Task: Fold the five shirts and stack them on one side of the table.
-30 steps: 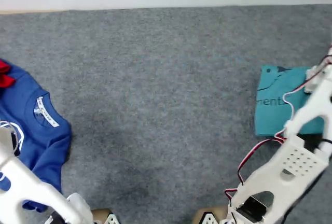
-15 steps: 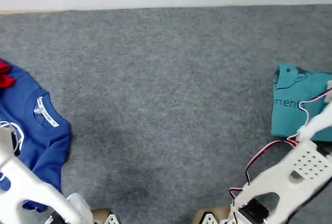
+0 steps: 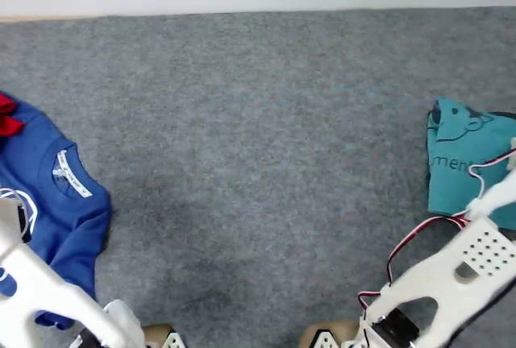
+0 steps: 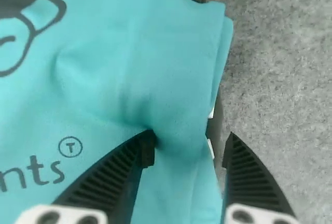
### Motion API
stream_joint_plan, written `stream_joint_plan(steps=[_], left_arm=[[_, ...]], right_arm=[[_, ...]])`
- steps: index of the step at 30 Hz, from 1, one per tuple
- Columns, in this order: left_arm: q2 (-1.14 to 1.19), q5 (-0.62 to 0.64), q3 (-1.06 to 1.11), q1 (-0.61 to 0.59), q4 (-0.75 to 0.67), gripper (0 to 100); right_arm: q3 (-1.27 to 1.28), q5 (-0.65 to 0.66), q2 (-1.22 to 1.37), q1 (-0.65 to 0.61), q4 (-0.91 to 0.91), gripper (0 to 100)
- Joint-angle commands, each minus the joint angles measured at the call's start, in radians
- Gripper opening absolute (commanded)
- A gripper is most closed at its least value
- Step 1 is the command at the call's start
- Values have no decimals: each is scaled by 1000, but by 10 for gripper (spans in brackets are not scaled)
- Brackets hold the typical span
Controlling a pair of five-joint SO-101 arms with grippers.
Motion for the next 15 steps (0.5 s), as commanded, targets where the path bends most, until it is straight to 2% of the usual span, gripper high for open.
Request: stream_joint_plan(steps=[1,6,10,15], left_arm=[[-29,-41,-5,5,23,4],[-29,-48,-5,5,20,4],[-29,-49,-10,5,20,4],[-29,-49,-10,5,20,4]], right_arm=[[-137,-78,-128,-25,67,225],[-152,-152,-136,-105,153,223],[-112,-198,-59,-137,148,221],[-117,-199,120,-131,38,124]])
